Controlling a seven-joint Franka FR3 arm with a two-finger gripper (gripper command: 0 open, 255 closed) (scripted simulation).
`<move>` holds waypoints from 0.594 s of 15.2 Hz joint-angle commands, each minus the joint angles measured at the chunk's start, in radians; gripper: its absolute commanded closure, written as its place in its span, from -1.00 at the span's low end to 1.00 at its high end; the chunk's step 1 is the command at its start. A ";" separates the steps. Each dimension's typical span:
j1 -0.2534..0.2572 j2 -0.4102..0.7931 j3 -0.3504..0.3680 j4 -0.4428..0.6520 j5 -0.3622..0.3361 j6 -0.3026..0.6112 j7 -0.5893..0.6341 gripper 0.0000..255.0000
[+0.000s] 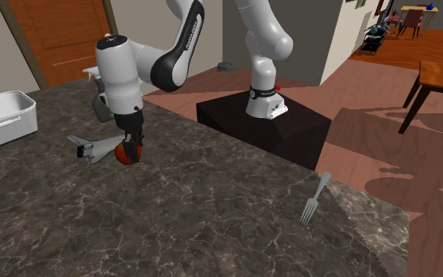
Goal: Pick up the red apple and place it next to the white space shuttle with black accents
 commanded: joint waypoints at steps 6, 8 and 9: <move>0.010 0.041 -0.014 -0.001 -0.020 0.041 0.014 1.00; 0.010 0.041 -0.014 -0.001 -0.020 0.041 0.014 1.00; 0.010 0.041 -0.014 -0.001 -0.020 0.041 0.014 1.00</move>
